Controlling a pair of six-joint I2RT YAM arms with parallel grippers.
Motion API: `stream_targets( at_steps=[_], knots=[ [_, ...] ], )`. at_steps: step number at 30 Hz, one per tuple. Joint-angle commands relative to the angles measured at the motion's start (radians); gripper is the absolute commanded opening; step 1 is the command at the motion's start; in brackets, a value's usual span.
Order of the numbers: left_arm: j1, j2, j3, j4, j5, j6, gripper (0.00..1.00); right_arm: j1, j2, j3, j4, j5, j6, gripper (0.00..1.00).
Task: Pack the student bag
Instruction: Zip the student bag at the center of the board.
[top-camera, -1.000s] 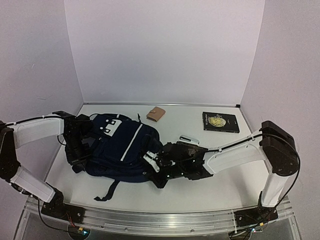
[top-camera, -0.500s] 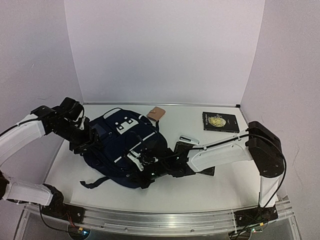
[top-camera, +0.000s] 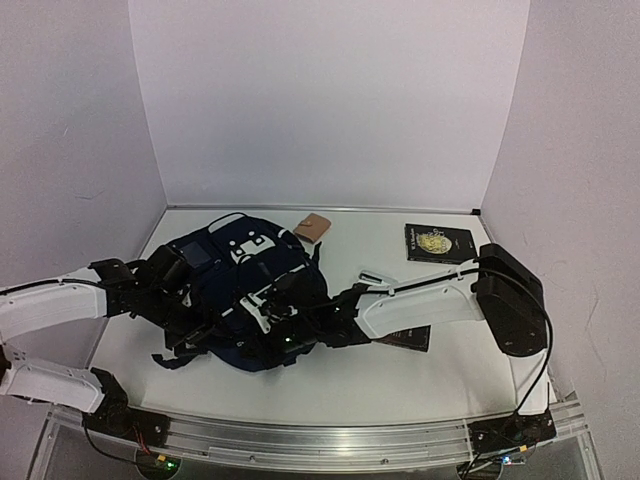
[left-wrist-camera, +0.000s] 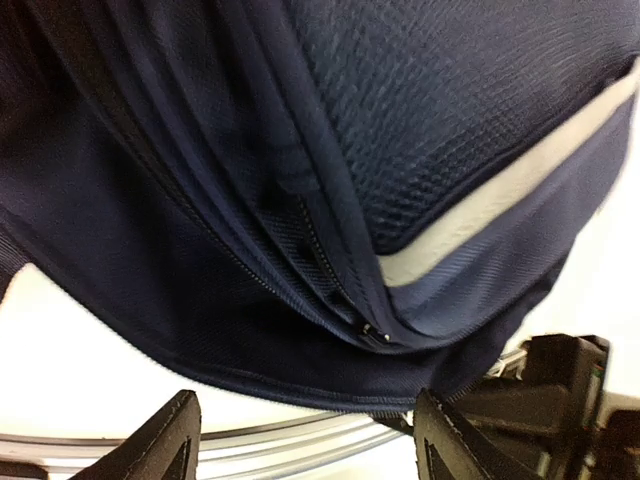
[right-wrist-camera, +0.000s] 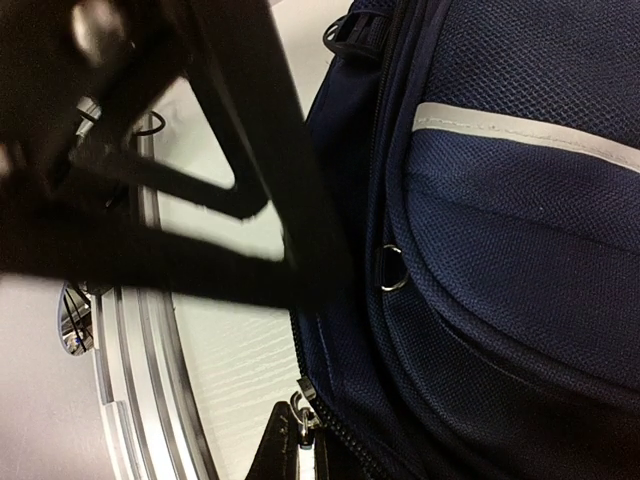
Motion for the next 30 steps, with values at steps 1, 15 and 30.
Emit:
stream_targets(
  at_steps=[1, 15, 30],
  knots=[
    [-0.018, 0.033, -0.003, 0.084, -0.059, -0.096, 0.72, -0.003, -0.013, 0.062, 0.099, -0.016, 0.020, 0.00],
    [0.009, -0.085, -0.048, -0.229, -0.203, -0.244, 0.00, -0.080, -0.141, -0.156, 0.090, -0.030, -0.030, 0.00],
    [0.235, -0.165, 0.049, -0.420, -0.214, -0.043, 0.00, -0.251, -0.257, -0.320, -0.024, -0.121, -0.166, 0.00]
  ],
)
